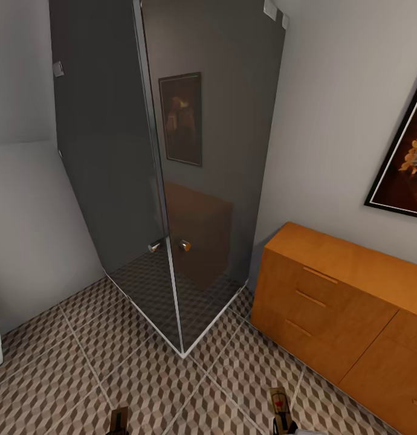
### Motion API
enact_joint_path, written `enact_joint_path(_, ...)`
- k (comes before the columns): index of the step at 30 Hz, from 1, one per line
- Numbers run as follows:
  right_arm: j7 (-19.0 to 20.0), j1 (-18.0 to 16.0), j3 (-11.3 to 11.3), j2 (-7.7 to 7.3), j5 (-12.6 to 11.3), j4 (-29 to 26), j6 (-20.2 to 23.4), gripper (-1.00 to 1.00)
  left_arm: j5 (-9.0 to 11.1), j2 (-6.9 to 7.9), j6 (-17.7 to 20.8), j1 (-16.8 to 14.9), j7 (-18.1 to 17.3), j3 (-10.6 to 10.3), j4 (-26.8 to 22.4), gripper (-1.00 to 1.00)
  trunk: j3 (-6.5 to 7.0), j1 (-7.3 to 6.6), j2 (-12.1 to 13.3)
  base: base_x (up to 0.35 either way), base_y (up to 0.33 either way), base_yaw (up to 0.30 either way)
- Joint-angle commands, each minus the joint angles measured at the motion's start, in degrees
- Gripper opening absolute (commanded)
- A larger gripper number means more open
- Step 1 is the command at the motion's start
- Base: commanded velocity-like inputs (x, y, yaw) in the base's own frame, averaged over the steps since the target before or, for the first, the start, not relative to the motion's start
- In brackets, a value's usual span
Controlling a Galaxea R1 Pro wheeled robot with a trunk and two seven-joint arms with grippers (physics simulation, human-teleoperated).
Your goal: Take the four mousetraps from the cabinet in the bathroom and place them on the bathroom floor. Make sure all four end up on the same floor surface, and ensure that at least two of them are either under or directly next to the same bathroom sink.
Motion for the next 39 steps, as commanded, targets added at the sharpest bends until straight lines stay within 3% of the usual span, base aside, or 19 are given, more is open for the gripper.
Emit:
enact_joint_path(1,-0.18,-0.06,0.51,0.02,-0.50,0.04,-0.18,-1.00,0.34,-0.03,-0.27,-0.09,0.29,-0.48,0.19,-1.00,-0.12,0.03,-0.12,0.000,0.000,0.000)
enact_joint_path(10,-0.18,-0.06,0.44,0.34,-0.58,0.04,-0.21,-1.00,0.34,-0.02,-0.27,-0.09,0.29,-0.48,0.19,-1.00,-0.12,0.03,-0.12,0.000,0.000,0.056)
enact_joint_path(39,-0.18,-0.06,0.44,0.26,-0.54,0.04,-0.12,-1.00,0.34,-0.57,0.86,-0.09,0.29,-0.48,0.19,-1.00,-0.12,0.03,-0.12,0.000,0.000,0.250)
